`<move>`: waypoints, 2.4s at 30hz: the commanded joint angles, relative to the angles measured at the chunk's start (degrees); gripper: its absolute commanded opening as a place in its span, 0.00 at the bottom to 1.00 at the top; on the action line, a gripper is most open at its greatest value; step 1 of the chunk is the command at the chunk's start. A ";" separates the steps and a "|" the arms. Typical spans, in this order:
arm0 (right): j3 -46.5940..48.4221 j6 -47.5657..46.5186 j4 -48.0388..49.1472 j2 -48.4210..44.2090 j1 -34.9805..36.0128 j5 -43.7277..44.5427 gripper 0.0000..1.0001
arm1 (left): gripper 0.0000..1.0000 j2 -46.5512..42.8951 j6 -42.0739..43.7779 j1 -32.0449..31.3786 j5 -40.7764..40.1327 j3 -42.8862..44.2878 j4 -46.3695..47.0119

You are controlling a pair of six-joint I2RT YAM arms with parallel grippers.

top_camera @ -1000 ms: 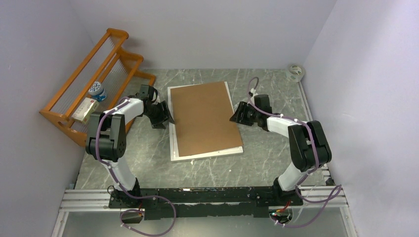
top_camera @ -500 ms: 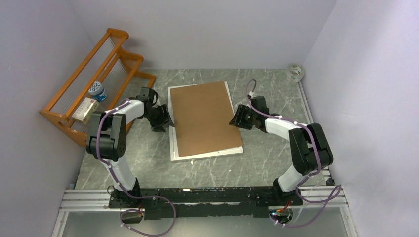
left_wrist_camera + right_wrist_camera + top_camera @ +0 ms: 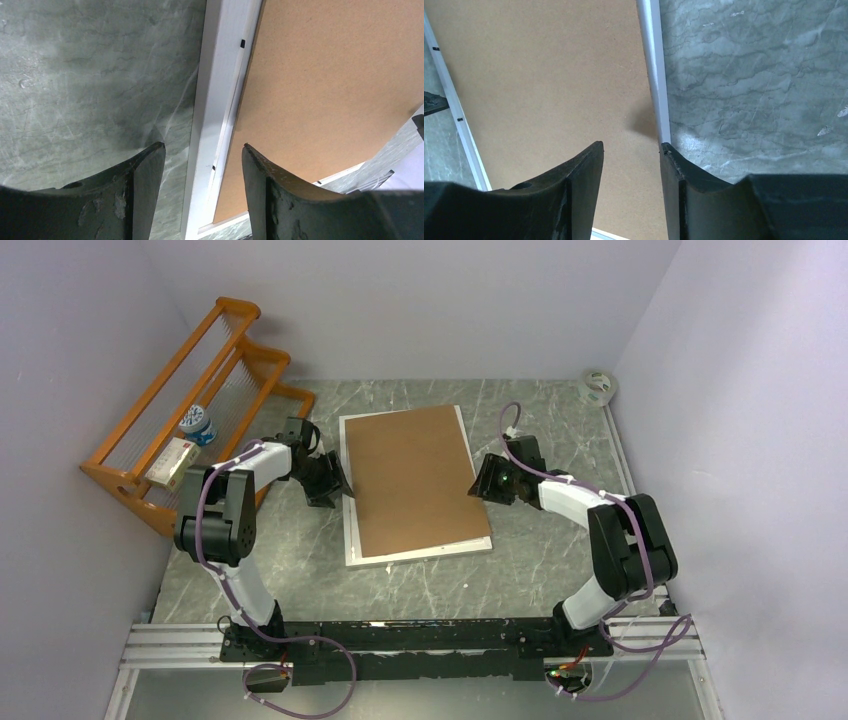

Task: Put the photo into the frame
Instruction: Place the photo frame item in the photo frame, then adjust the photo frame at the center of the board.

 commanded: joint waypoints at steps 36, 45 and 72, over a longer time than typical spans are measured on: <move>-1.46 4.08 -4.39 -8.17 3.37 -1.77 0.39 | 0.64 0.60 -3.02 0.30 1.83 -0.06 2.07; 8.46 2.45 -4.61 -3.67 1.72 13.15 0.57 | 0.67 4.87 0.92 0.57 -3.34 12.97 -0.89; 17.67 5.69 1.98 18.11 -3.38 -16.94 0.70 | 0.68 30.13 5.79 1.17 17.39 37.63 4.45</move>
